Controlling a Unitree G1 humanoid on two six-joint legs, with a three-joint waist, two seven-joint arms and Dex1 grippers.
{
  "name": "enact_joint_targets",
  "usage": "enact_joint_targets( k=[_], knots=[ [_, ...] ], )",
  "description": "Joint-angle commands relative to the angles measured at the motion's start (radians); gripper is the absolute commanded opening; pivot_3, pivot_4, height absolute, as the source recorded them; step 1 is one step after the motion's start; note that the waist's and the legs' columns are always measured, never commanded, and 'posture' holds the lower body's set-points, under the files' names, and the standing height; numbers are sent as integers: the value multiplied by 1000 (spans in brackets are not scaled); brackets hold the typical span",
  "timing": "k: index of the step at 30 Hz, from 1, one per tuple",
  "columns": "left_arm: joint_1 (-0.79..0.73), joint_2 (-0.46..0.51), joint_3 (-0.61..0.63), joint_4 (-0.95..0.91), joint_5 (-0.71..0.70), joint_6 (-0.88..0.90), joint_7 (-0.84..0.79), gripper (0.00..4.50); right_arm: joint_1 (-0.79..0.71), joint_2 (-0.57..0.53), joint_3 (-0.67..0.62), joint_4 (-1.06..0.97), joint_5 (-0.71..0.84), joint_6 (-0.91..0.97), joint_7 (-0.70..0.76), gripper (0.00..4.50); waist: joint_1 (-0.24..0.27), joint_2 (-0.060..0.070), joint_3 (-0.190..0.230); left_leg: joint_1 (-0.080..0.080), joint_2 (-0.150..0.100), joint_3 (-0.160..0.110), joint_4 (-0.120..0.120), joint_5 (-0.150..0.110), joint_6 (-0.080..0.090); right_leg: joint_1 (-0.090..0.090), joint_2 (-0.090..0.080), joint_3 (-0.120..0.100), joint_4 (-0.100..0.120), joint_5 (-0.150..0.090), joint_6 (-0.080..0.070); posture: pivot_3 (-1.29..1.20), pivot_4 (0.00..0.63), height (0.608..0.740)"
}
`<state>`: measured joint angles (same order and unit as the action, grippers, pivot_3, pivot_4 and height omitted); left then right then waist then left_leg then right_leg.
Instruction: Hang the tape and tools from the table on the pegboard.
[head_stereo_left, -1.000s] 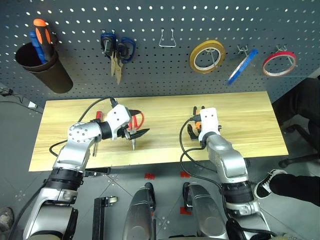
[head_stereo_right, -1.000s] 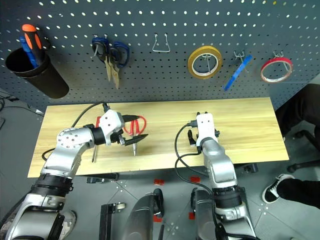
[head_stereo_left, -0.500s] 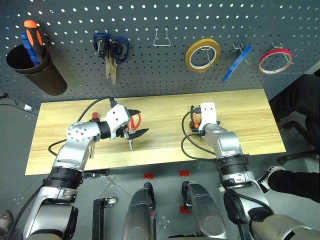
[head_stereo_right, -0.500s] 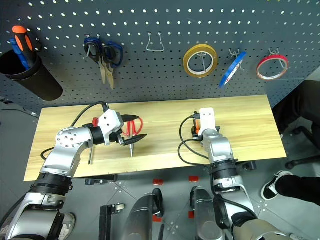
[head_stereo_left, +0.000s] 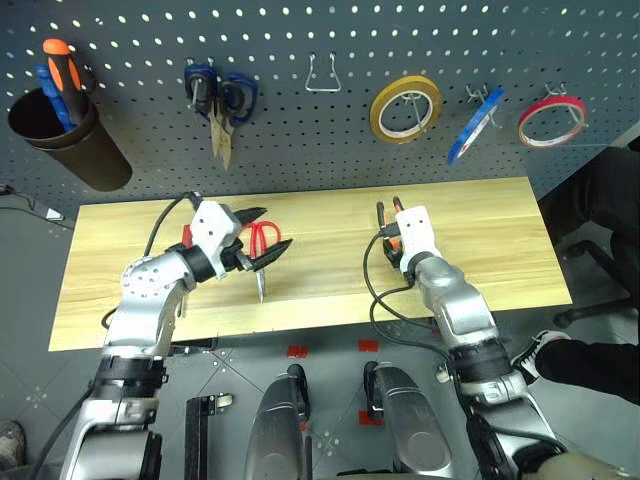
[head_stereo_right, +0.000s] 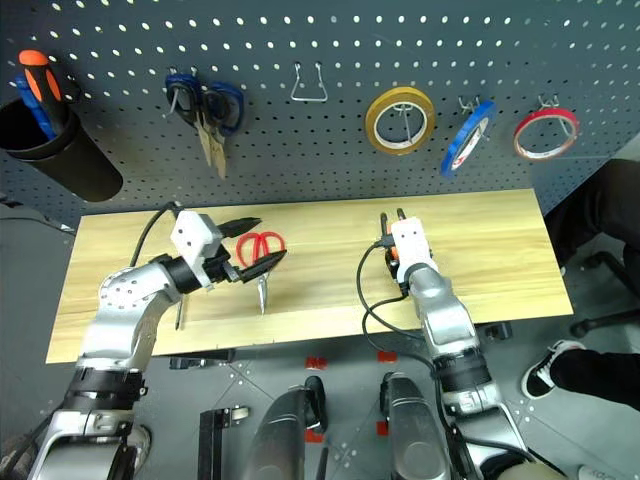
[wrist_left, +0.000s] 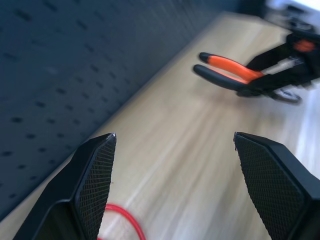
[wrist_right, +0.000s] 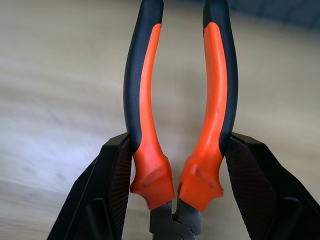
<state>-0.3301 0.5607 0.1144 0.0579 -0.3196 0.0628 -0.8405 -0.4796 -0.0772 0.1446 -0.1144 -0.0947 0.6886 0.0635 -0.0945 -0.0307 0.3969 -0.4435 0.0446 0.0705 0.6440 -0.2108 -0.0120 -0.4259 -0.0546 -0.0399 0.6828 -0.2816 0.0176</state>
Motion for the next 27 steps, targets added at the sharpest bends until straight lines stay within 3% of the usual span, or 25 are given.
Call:
enact_joint_targets(
  k=[1, 5, 10, 17, 27],
  knots=[
    [78, -18, 69, -170, -62, 51, 77, 3960, 14, 33, 26, -241, 4, -32, -4, 2522, -1, 0, 0, 0, 0, -1, 0, 0, 0, 0, 0, 0, 0, 0, 0, -206, 361, 740],
    [133, -48, 113, -327, -99, 125, 183, 3960, -81, 69, 35, -291, 0, -185, -10, 2522, -1, 0, 0, 1, 0, -1, 1, 0, 0, 1, 0, -1, 1, 1, 0, -193, 360, 740],
    [84, -49, 94, -429, -104, 228, 276, 3960, -292, 125, 7, -130, 25, -385, -15, 2522, 6, 0, 0, 2, 0, -2, 2, 1, -1, 1, 1, -1, 3, 3, -1, -177, 359, 740],
    [-55, -68, 78, -463, -91, 352, 411, 3960, -547, 174, -58, 207, 51, -635, -52, 2522, 11, 0, 0, 2, 0, 0, 2, 1, -1, 1, 1, -1, 3, 3, -1, -156, 359, 740],
    [-90, -80, 35, -429, -37, 341, 435, 3960, -714, 194, -97, 503, 46, -871, -91, 2522, 10, 0, 0, 1, 1, 1, 1, 1, -1, 1, 1, -1, -1, 3, -2, -133, 363, 740]
  ],
)
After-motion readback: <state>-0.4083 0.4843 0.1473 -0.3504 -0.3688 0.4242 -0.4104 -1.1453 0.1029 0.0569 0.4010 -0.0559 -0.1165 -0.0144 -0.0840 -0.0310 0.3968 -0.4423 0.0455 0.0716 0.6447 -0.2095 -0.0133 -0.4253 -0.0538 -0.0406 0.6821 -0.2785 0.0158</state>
